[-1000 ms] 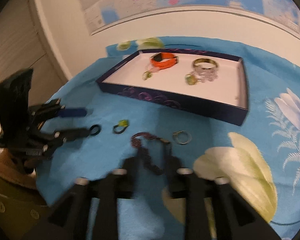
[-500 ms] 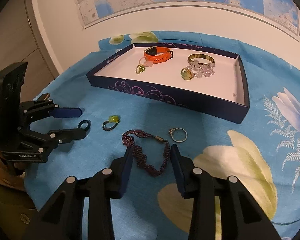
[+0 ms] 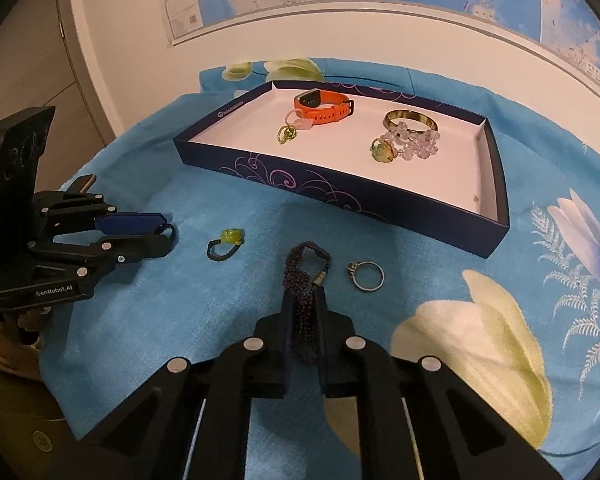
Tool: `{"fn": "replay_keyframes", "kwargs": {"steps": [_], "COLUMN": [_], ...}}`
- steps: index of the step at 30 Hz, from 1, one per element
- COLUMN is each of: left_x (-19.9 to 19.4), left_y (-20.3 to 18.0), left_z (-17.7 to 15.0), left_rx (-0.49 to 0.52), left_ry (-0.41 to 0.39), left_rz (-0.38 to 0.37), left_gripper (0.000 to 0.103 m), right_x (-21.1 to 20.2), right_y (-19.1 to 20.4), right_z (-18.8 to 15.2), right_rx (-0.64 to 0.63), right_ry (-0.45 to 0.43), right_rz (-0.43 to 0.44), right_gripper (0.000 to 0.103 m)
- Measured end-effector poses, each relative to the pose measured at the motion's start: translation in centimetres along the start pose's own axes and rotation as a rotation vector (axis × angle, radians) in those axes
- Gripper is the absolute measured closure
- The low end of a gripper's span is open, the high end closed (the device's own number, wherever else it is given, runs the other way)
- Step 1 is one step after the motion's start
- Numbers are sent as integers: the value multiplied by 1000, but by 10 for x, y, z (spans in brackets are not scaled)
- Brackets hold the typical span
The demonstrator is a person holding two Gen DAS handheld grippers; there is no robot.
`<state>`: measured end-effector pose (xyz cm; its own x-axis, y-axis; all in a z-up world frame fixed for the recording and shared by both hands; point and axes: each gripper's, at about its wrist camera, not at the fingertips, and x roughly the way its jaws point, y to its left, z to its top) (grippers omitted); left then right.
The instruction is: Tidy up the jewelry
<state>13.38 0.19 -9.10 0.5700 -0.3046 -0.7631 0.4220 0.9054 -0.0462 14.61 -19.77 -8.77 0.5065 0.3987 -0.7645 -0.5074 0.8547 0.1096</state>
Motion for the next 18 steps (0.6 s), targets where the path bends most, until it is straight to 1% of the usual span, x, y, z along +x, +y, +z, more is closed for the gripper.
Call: {"fn": "replay_keyframes", "kwargs": {"steps": [4, 10, 18], "left_x": [-1, -5, -13], "left_y": [1, 5, 10], "left_z": [0, 2, 8], "left_rx": [-6, -22, -34], "left_ry": [-4, -20, -51], "left_rz": [-2, -12, -20], "left_gripper": [81, 81, 81], "right_x": [-3, -10, -22], "right_y": [-2, -6, -10], "right_z": [0, 5, 14], "right_rx": [25, 59, 68], "right_ry": [-15, -52, -102], "right_rz": [26, 60, 70], "right_gripper": [98, 99, 99]}}
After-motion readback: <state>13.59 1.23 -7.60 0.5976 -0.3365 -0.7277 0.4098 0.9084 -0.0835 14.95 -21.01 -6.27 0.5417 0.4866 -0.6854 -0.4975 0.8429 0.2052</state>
